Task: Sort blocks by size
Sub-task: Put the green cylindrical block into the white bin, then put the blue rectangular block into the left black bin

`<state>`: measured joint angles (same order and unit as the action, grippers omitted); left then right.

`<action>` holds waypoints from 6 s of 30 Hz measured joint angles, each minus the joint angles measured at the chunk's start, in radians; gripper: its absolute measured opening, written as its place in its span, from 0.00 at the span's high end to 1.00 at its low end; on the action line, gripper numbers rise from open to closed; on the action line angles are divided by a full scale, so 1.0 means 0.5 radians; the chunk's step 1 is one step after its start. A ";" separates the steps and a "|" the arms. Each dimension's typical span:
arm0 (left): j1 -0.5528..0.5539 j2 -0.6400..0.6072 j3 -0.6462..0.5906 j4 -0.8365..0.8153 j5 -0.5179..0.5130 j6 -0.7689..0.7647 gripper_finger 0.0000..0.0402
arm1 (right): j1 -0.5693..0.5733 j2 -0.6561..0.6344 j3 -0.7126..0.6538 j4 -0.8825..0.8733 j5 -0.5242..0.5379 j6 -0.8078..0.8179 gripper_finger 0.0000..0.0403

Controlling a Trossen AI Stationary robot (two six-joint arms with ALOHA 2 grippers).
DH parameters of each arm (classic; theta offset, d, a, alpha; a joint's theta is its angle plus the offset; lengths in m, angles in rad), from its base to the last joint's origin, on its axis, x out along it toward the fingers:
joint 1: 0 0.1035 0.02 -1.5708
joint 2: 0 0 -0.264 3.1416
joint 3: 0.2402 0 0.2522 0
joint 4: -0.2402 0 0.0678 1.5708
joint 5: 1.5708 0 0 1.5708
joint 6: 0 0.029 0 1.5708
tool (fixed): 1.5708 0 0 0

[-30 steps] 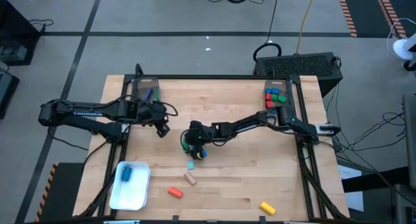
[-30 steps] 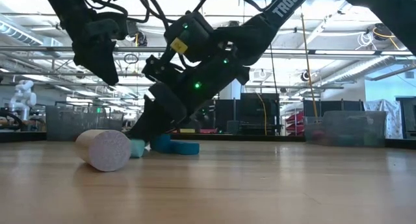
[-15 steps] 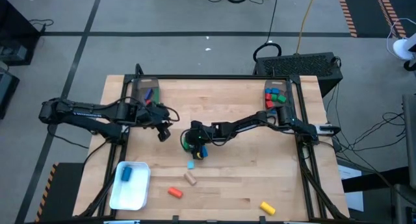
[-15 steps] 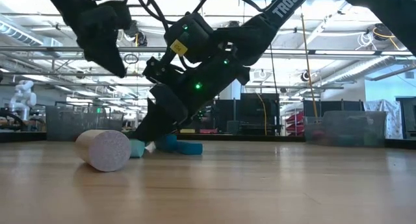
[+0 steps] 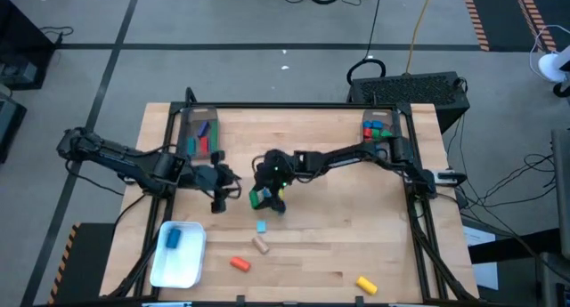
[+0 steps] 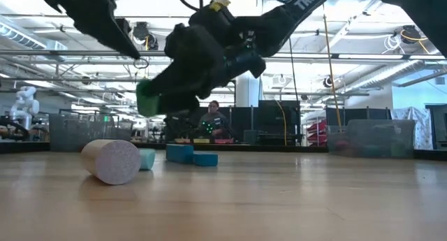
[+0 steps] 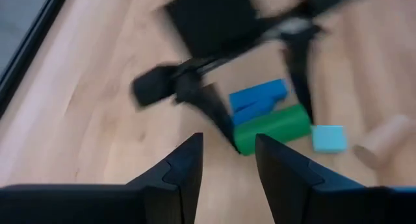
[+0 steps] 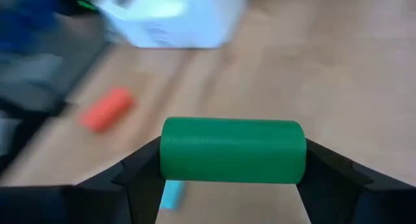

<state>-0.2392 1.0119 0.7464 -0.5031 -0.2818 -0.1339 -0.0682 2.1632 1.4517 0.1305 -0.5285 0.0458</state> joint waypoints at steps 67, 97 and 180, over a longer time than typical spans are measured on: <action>-0.391 0.085 0.150 -0.438 0.210 -1.484 0.66 | -0.198 0.021 -0.003 -0.018 -0.437 0.306 0.22; -1.292 0.172 -0.049 -0.740 0.975 -3.283 0.62 | -0.043 -0.017 0.000 -0.437 0.125 -0.034 0.22; -1.106 0.194 0.028 -0.850 1.069 -3.291 0.73 | 0.231 0.003 0.006 -0.953 1.321 0.125 0.79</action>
<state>-0.7921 1.1088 0.7605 -0.9279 0.2525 -1.7792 0.0475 2.1647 1.4548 -0.3458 0.1321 0.1082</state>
